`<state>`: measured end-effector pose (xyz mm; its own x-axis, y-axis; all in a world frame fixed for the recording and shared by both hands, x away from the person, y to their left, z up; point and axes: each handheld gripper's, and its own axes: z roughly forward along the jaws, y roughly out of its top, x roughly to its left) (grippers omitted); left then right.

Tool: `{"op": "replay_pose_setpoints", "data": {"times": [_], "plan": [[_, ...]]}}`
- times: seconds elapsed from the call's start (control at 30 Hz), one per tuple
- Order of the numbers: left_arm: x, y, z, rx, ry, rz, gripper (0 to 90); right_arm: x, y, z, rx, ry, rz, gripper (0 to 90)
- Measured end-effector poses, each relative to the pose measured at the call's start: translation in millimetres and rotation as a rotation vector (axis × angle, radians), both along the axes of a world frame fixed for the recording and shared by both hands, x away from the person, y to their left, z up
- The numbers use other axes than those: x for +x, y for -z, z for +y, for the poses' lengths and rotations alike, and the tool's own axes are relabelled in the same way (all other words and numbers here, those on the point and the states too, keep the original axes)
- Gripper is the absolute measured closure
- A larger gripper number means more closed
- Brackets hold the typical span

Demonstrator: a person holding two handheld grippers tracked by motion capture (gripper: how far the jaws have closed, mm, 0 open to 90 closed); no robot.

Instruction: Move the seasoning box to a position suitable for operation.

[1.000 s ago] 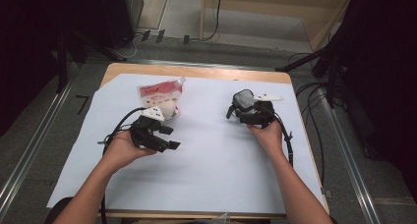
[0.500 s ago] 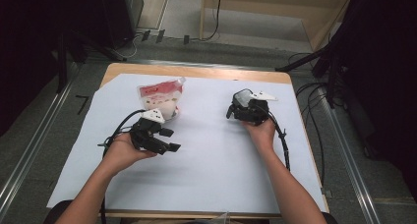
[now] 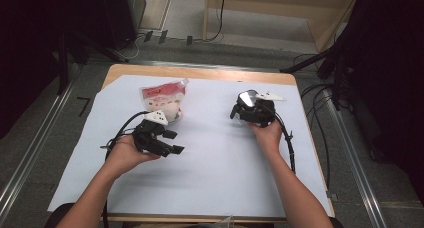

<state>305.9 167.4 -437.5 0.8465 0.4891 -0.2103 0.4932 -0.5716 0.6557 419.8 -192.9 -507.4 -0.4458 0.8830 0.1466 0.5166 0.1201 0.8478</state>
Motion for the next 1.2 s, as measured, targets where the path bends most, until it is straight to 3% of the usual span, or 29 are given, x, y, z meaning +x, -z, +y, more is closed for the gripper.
{"op": "replay_pose_setpoints", "data": {"times": [0.47,0.7,0.97,1.2], "plan": [[7.1,-1.6,-2.3,-0.014,0.009,-0.009,36.3,-26.0,-16.3,26.8,-0.020,-0.153,-0.037,14.6],[9.3,-1.1,-2.5,-0.017,0.000,-0.006,36.3,-35.1,-18.6,32.8,-0.001,-0.185,-0.036,14.6],[11.6,-1.5,0.3,-0.022,-0.018,0.000,40.4,-49.1,-20.2,47.7,0.027,-0.264,-0.042,14.7],[13.6,-1.0,1.3,-0.022,-0.040,0.012,40.5,-56.8,-16.3,62.5,0.015,-0.317,-0.040,14.8]]}}
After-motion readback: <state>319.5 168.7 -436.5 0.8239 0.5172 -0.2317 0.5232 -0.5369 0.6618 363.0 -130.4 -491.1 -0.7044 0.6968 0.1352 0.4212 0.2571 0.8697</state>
